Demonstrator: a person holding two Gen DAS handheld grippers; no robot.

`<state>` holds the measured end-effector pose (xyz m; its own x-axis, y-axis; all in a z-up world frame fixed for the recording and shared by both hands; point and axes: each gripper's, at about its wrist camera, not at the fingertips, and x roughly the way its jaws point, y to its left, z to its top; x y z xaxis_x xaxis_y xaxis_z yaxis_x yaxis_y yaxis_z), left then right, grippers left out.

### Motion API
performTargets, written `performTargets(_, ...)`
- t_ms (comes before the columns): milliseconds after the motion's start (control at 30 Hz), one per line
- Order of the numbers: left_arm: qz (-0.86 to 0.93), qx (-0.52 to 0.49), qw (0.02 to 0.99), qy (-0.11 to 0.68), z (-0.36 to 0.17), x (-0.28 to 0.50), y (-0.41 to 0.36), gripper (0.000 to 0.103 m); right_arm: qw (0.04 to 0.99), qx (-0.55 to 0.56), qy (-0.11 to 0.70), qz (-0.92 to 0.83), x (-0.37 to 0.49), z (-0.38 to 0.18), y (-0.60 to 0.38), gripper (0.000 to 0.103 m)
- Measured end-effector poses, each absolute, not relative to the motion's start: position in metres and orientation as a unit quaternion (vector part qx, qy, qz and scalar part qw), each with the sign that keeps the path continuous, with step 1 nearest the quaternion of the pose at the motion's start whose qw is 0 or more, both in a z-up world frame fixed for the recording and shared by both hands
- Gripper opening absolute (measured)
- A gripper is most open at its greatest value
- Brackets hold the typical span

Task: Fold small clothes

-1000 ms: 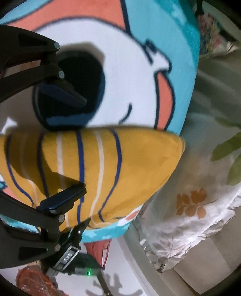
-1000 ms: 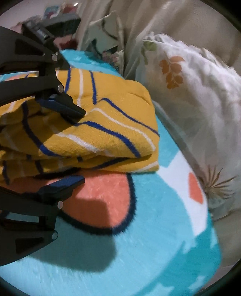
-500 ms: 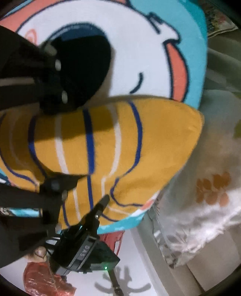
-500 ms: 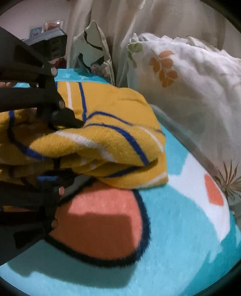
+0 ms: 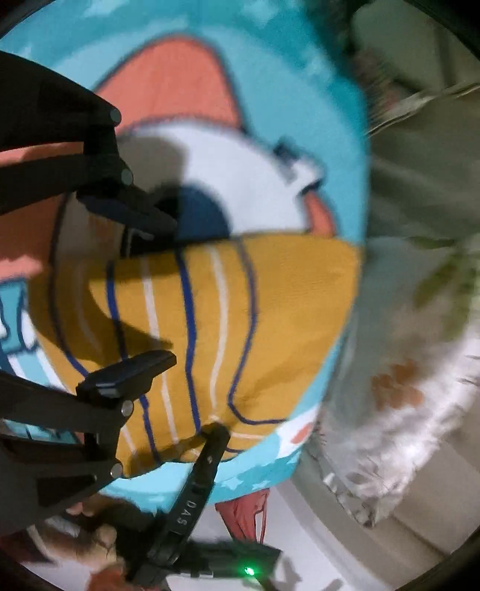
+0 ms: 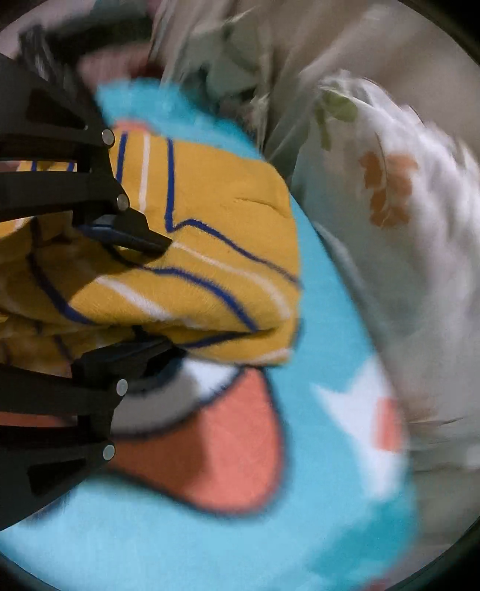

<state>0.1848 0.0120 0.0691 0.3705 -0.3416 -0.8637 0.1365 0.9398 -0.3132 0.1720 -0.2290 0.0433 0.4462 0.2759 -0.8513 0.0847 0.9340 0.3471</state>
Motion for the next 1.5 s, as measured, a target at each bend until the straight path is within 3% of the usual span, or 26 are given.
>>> performTargets(100, -0.125, -0.081, 0.858, 0.491, 0.1, 0.167, 0.037, 0.08, 0.866, 0.03, 0.499, -0.014, 0.157, 0.085, -0.192, 0.051)
performTargets(167, -0.097, -0.068, 0.888, 0.444, 0.122, 0.152, 0.055, 0.083, 0.876, -0.008, 0.48, -0.04, 0.147, 0.108, -0.173, 0.052)
performTargets(233, -0.073, -0.054, 0.913, 0.397, 0.142, 0.144, 0.068, 0.093, 0.879, -0.023, 0.473, -0.061, 0.136, 0.124, -0.161, 0.055)
performTargets(600, -0.016, -0.038, 0.955, 0.293, 0.207, 0.106, 0.106, 0.093, 0.895, -0.093, 0.421, -0.114, 0.091, 0.186, -0.121, 0.06)
performTargets(767, 0.025, -0.028, 0.964, 0.264, 0.227, 0.068, 0.096, 0.1, 0.912, -0.118, 0.381, -0.096, 0.067, 0.207, -0.119, 0.063)
performTargets(1133, 0.024, -0.063, 0.963, 0.262, 0.239, 0.01, 0.051, 0.101, 0.92, -0.128, 0.364, -0.058, 0.024, 0.221, -0.159, 0.066)
performTargets(1500, 0.052, -0.044, 0.946, 0.318, 0.228, -0.003, 0.013, 0.101, 0.923, -0.141, 0.354, -0.051, 0.001, 0.226, -0.194, 0.07)
